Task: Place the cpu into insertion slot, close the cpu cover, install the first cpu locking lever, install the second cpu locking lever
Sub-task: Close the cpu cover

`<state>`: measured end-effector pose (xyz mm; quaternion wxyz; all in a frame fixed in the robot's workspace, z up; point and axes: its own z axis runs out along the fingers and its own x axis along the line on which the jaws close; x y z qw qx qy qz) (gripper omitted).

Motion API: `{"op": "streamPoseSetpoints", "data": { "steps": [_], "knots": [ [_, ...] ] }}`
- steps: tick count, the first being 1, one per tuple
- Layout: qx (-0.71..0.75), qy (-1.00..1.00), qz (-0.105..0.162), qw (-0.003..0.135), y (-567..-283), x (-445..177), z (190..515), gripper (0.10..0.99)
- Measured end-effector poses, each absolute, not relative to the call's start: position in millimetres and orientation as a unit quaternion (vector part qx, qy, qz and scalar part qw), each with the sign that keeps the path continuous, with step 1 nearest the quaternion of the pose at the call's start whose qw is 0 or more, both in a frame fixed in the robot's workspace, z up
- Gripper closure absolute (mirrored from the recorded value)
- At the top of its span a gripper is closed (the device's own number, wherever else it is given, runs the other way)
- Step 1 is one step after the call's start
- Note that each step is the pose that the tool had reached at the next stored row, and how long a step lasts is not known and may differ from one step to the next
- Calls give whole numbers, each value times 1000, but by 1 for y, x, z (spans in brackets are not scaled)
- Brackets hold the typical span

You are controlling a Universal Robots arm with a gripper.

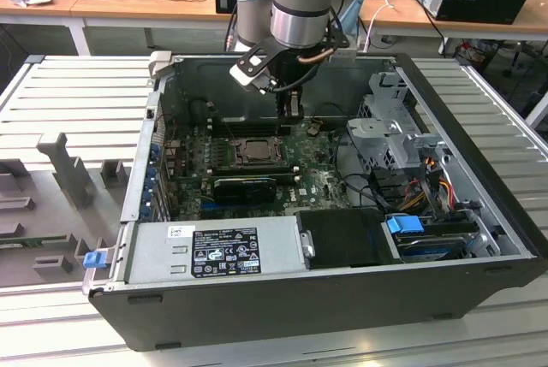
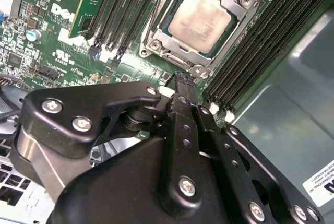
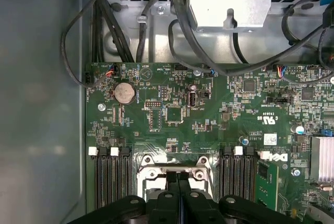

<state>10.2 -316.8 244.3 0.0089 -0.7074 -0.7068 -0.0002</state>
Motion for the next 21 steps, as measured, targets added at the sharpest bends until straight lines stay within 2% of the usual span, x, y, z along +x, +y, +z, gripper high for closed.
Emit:
{"op": "streamPoseSetpoints", "data": {
  "steps": [5,21],
  "knots": [
    [-706,-708,0,9,-317,3,233,980],
    [-703,-711,0,9,-317,-38,228,980]
  ]
}}
